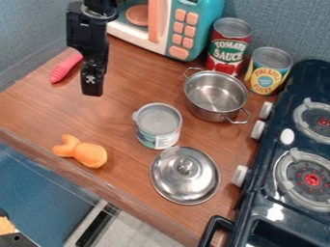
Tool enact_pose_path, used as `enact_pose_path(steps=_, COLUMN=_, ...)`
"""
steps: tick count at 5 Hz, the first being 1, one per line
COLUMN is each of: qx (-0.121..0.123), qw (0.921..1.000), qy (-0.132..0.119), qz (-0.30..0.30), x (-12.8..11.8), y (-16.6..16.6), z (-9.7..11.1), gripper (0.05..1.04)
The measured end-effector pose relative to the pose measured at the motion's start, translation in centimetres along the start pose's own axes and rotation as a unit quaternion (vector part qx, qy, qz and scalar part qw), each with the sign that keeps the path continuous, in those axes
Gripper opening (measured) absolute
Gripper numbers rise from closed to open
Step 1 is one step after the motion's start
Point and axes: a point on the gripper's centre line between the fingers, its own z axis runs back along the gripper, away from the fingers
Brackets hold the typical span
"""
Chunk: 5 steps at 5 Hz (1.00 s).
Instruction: Move the can to the left side of the table
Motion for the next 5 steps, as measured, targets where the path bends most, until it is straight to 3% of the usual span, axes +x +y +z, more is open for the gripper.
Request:
enact_pose_path(steps=1, qx=0.015, qw=0.9999, qy=-0.004, qz=-0.001, x=-0.1, y=0.4, z=-0.9, gripper=1.001)
enact_pose_path(steps=2, qx=0.016, qw=0.9994, qy=-0.012, qz=-0.030, x=-1.0, y=1.9, z=-0.7, gripper=1.001)
enact_pose_path(steps=3, qx=-0.017, qw=0.9971, qy=-0.003, qz=-0.074, x=-2.2, y=4.1, z=1.6, gripper=1.001)
enact_pose_path(steps=4, qx=-0.042, qw=0.9897, qy=0.008, qz=-0.136, x=-3.9, y=6.5, z=3.2, gripper=1.001)
enact_pose_path(steps=5, qx=-0.068, qw=0.9714, qy=0.015, qz=-0.227, x=-7.0, y=9.4, z=4.0, gripper=1.001)
